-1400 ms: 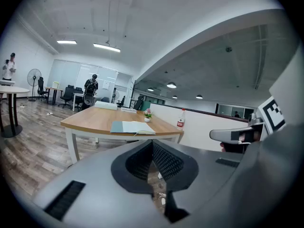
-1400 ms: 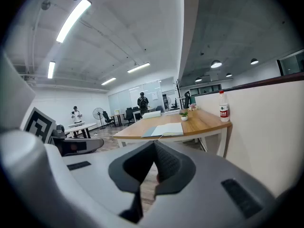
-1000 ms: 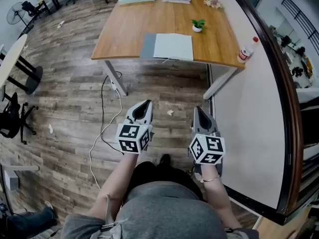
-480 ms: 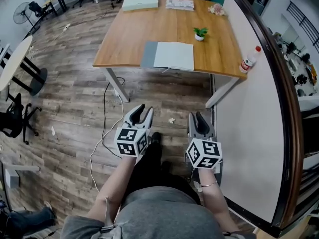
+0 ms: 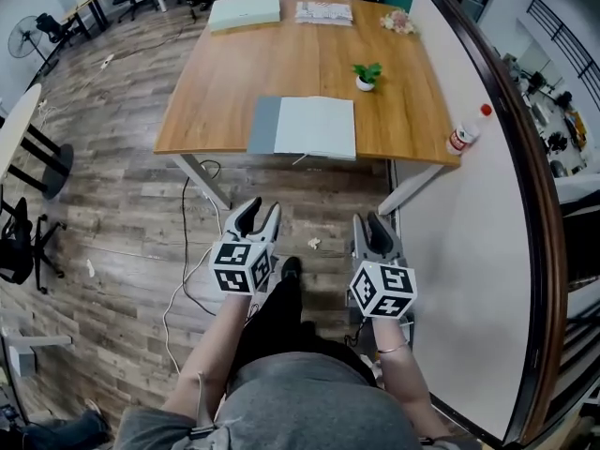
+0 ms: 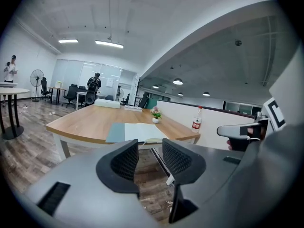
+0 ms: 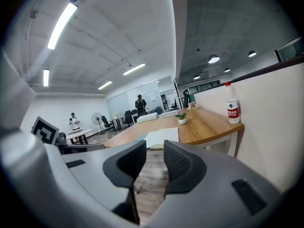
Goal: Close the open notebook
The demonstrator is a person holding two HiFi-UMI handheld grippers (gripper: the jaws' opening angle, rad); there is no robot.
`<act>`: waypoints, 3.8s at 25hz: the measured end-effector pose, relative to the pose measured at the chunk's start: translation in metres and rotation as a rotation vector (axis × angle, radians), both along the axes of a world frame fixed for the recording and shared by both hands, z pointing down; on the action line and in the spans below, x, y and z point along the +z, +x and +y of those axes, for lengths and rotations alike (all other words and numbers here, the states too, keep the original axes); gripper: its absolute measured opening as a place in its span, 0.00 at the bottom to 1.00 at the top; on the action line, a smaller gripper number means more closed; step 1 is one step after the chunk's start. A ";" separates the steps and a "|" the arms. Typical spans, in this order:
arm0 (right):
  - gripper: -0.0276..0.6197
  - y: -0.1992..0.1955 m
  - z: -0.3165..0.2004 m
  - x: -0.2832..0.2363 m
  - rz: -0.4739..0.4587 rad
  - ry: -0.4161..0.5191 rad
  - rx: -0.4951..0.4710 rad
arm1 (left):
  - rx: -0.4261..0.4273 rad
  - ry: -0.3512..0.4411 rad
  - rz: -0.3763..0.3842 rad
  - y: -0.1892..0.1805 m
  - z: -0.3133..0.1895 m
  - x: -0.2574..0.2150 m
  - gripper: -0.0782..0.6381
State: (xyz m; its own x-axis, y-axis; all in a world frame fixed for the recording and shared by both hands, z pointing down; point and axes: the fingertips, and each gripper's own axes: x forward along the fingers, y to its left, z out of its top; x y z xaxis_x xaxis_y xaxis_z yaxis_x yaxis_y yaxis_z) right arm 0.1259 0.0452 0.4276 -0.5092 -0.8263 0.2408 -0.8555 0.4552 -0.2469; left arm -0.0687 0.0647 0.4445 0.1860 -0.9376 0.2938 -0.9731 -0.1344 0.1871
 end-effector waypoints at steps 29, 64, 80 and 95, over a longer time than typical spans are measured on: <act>0.18 -0.076 -0.192 -0.013 0.052 -0.016 0.065 | 0.004 -0.047 0.023 -0.088 -0.189 0.000 0.32; 0.18 -0.165 -0.268 0.041 0.147 -0.136 -0.448 | -0.510 -0.219 0.189 -0.131 -0.165 0.076 0.33; 0.17 -0.182 -0.246 0.070 0.200 -0.211 -0.553 | -0.600 -0.234 0.401 -0.135 -0.152 0.112 0.33; 0.15 -0.174 -0.244 0.077 0.241 -0.235 -0.526 | -0.576 -0.189 0.648 -0.130 -0.158 0.127 0.33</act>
